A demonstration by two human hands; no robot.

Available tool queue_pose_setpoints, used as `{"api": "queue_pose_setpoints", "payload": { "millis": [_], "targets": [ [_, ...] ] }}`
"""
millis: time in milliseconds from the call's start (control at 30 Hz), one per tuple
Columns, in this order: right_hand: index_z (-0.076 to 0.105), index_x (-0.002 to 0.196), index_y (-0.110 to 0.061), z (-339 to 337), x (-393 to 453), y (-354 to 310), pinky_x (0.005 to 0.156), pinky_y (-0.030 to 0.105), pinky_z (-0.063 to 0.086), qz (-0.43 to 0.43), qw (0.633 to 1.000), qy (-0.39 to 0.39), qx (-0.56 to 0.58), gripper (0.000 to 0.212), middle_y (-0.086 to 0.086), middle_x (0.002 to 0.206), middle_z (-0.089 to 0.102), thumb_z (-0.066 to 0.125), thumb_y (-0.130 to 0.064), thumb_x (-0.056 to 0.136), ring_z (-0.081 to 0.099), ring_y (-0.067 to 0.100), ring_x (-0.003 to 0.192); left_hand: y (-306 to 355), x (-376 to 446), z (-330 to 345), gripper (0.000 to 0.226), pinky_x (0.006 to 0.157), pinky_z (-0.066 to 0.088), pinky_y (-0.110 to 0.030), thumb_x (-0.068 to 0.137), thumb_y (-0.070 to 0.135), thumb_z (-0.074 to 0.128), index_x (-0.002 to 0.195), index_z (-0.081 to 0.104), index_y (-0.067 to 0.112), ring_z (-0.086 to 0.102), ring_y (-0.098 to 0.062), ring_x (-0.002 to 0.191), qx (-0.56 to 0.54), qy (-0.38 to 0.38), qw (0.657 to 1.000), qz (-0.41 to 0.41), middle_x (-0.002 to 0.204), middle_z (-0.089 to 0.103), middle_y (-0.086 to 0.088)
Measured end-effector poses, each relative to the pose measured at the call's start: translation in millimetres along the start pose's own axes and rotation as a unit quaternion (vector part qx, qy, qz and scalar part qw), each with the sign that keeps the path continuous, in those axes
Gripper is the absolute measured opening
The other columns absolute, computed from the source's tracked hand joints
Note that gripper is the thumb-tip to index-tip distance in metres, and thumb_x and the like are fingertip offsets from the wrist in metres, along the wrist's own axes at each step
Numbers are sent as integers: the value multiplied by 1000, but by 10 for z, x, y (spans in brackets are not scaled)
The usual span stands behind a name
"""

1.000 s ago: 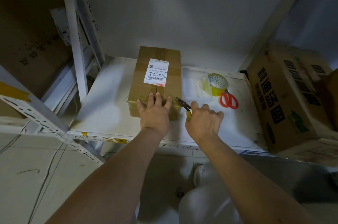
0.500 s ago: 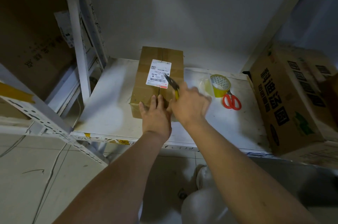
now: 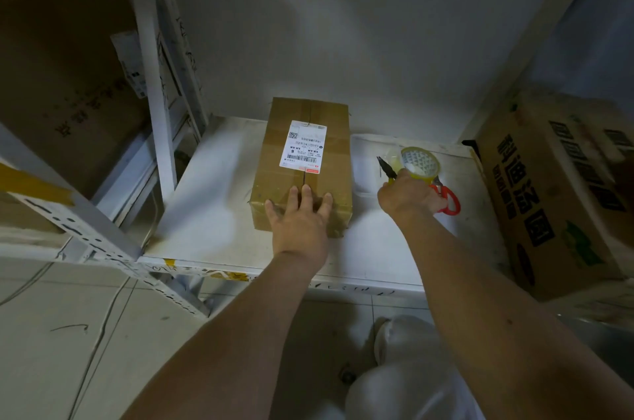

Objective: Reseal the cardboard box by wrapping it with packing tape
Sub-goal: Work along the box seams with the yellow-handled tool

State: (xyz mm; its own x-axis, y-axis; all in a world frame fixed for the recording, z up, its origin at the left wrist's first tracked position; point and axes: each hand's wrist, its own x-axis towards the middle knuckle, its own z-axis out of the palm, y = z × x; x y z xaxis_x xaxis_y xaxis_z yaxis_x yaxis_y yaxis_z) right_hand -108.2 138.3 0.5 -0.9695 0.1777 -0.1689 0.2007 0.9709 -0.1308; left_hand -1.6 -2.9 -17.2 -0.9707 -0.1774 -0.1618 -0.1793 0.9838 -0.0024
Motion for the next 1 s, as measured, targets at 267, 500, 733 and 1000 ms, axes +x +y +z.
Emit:
{"api": "queue_pose_setpoints", "payload": {
  "millis": [267, 500, 733, 1000],
  "targets": [
    [40, 129, -14, -34, 12, -4, 96, 49, 31, 39, 999, -5, -6, 51, 17, 130, 49, 50, -37, 85, 46, 37, 120, -1, 3, 11, 84, 113, 6, -66, 90, 28, 57, 151, 0, 34, -3, -30, 148, 4, -2, 1000, 0, 161, 0, -5],
    [54, 110, -21, 21, -293, -100, 96, 45, 44, -29, 973, -47, 222, 34, 5, 106, 62, 45, -48, 92, 58, 33, 102, -154, 24, -100, 44, 114, 12, -57, 94, 44, 38, 135, 45, 30, 35, -23, 136, -68, 111, 991, -3, 144, 41, -3],
    [53, 108, -30, 162, -643, -243, 88, 38, 47, -79, 971, -103, 199, 22, 1, 98, 60, 49, -27, 86, 57, 30, 96, -648, 146, -277, 40, 95, 43, -43, 100, 33, 33, 124, 47, 4, 55, -37, 113, -300, 45, 920, -248, 123, 58, -18],
    [56, 104, -29, 84, -731, -181, 85, 38, 49, -88, 971, -117, 189, 27, 4, 98, 62, 46, -19, 81, 58, 30, 92, -632, -395, -281, 23, 80, 48, -36, 90, 12, 45, 103, 62, 4, 61, -37, 99, -295, 51, 912, -279, 108, 66, -18]
  ]
}}
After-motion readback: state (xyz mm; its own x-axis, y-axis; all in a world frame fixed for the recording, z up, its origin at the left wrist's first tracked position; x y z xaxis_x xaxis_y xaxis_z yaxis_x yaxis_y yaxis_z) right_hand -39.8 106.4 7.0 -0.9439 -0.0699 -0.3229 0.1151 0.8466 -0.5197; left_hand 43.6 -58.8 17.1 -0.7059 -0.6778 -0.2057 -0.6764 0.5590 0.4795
